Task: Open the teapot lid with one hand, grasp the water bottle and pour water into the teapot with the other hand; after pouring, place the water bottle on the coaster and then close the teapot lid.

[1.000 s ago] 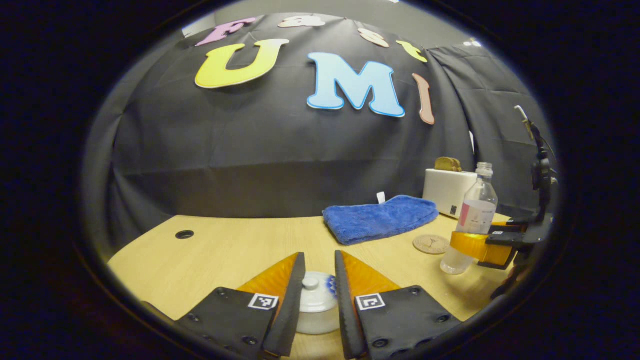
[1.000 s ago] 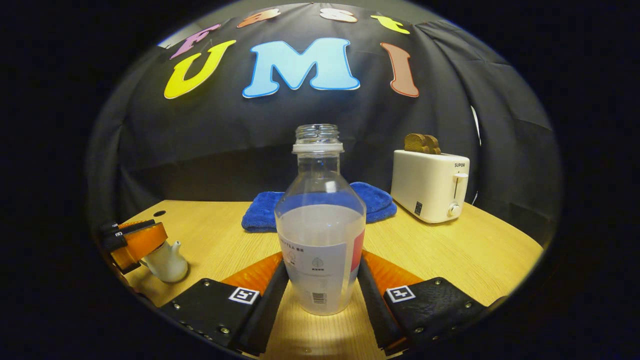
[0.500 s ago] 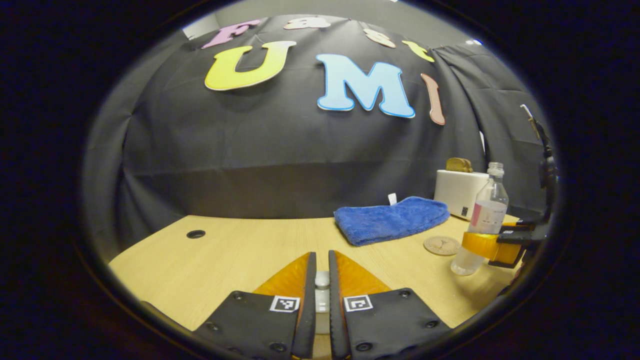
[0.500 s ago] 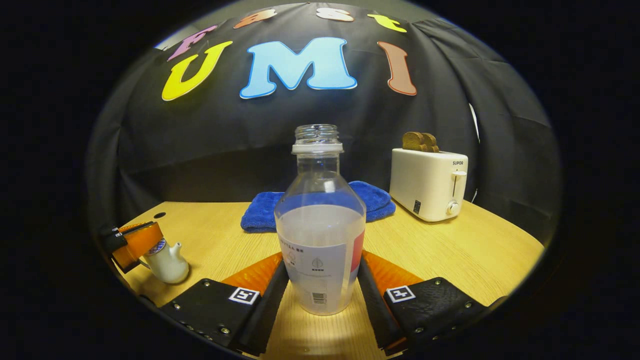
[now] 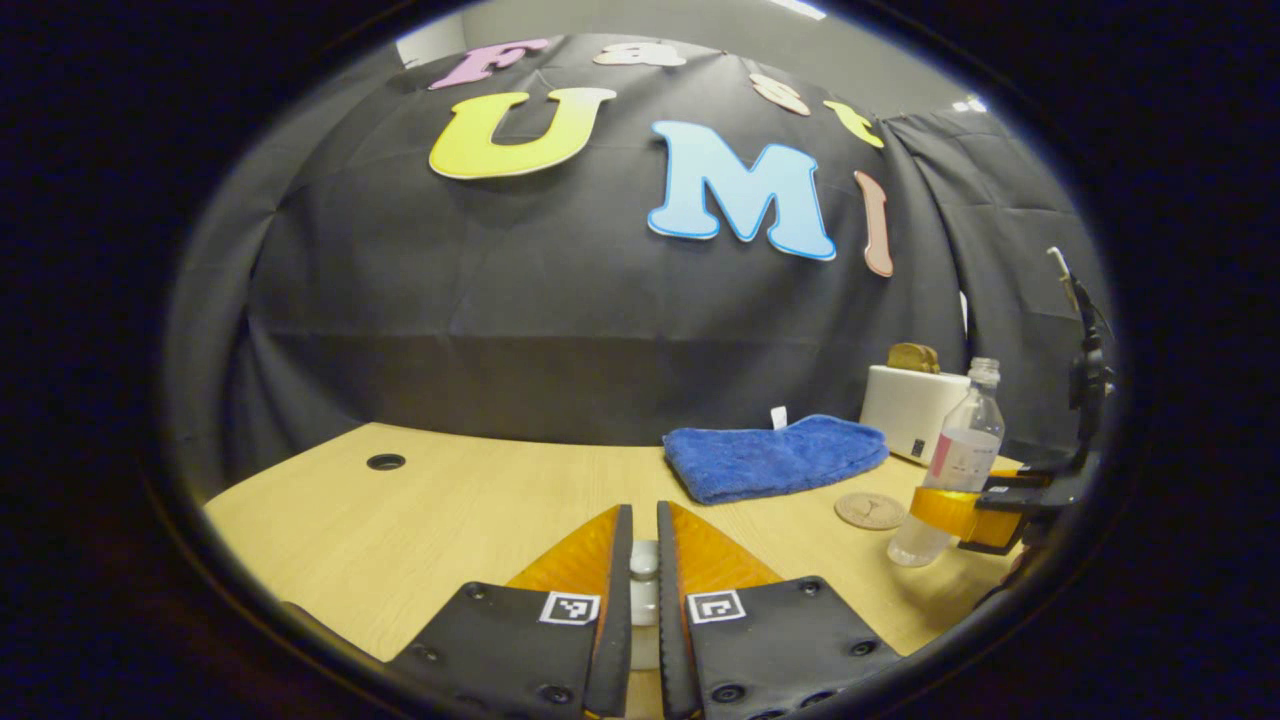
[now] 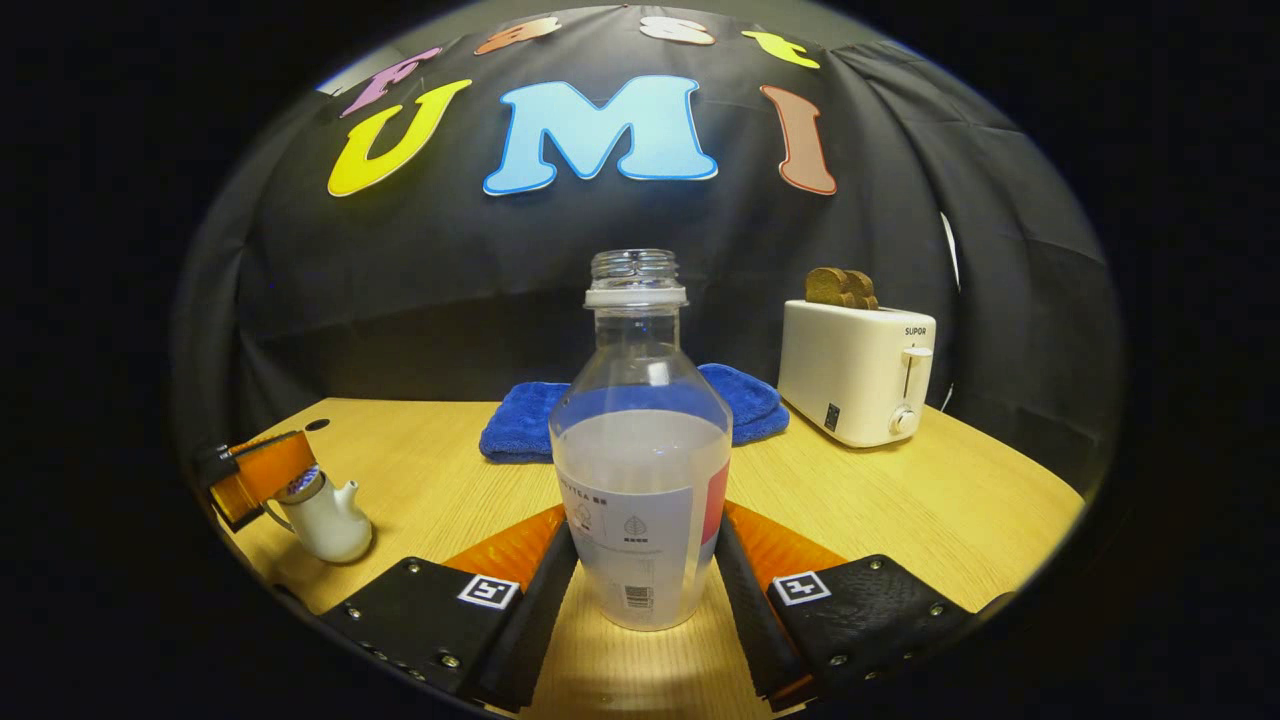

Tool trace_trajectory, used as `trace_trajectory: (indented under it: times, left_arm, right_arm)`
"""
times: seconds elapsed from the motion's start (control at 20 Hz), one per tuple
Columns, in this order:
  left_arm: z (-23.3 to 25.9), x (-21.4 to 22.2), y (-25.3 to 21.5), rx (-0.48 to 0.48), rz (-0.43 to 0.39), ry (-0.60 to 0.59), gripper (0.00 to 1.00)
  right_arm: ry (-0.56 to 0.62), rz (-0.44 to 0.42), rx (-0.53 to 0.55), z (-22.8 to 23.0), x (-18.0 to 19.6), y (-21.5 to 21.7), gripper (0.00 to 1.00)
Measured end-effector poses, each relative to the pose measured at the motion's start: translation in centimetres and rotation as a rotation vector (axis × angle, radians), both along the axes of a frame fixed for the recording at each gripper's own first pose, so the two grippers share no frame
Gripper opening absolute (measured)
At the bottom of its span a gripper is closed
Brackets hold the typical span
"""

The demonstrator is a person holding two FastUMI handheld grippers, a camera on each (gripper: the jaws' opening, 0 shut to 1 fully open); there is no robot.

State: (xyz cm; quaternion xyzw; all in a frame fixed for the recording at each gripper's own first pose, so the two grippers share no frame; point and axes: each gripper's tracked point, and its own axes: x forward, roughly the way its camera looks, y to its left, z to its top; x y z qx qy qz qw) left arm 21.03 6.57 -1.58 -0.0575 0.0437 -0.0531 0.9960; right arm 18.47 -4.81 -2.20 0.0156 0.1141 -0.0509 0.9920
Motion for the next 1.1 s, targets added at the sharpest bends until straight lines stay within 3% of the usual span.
trace_trajectory:
  times: [0.3, 0.45, 0.7, 1.1]
  left_arm:
    - [2.5, -1.1, 1.9, -0.039, 0.021, -0.067, 0.2]
    - [2.8, -1.4, 3.8, -0.002, 0.062, -0.075, 0.2]
    - [1.5, -1.3, 6.4, 0.06, 0.096, -0.043, 0.2]
    - [-0.2, -0.8, 8.7, 0.042, 0.102, -0.022, 0.19]
  right_arm:
    - [-0.006, 0.006, -0.016, -0.1, 0.0, 0.1, 0.78]
    - [-0.01, 0.011, -0.027, 0.0, -0.1, 0.2, 0.78]
    - [-0.017, 0.037, -0.038, 0.1, -0.2, 0.6, 0.77]
    - [-0.061, 0.093, -0.14, 0.9, -0.7, 2.2, 0.77]
